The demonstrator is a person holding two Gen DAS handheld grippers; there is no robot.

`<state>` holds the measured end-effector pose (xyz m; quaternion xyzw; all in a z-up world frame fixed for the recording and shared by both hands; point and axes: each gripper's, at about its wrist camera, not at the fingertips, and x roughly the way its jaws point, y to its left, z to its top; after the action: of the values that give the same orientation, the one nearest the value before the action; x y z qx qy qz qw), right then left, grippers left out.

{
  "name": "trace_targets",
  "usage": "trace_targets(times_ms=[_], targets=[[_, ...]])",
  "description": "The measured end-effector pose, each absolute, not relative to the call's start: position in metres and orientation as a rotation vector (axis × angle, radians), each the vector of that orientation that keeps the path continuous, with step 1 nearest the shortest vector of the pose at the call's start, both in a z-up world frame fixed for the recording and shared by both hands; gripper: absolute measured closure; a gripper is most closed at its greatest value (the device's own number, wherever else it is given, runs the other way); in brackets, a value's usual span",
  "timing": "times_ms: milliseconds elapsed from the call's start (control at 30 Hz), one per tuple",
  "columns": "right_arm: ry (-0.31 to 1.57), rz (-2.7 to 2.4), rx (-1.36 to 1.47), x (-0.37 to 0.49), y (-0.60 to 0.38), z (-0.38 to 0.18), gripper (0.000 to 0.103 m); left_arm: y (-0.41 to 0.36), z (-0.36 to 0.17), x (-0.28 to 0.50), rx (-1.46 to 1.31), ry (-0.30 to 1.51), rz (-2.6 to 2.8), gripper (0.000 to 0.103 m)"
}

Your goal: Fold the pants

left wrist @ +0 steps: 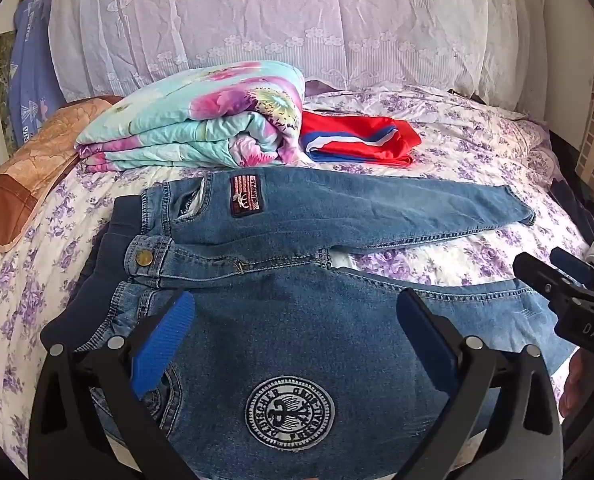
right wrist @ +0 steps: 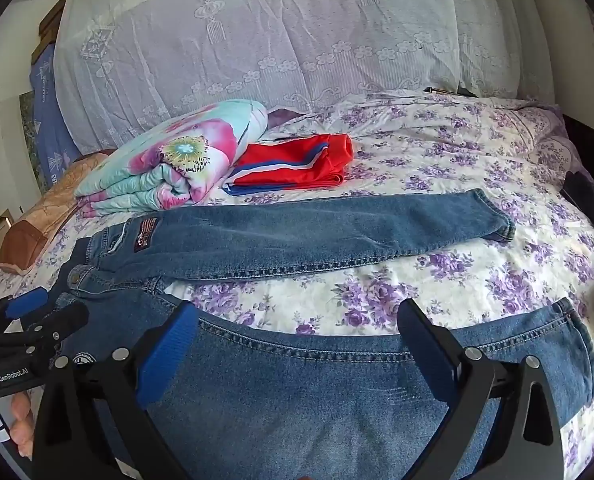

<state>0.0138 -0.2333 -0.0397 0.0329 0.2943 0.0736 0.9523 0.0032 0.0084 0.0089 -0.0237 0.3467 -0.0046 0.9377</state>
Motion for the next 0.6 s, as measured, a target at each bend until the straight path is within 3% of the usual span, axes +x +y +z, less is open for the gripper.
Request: trace_targets(times_ms=[600], targets=[[0.602, 0.148, 0.059, 0.014, -0.227, -0.043, 0.003, 0.007, 0.005, -0.001, -0.045, 0.695, 0.003, 0.004]])
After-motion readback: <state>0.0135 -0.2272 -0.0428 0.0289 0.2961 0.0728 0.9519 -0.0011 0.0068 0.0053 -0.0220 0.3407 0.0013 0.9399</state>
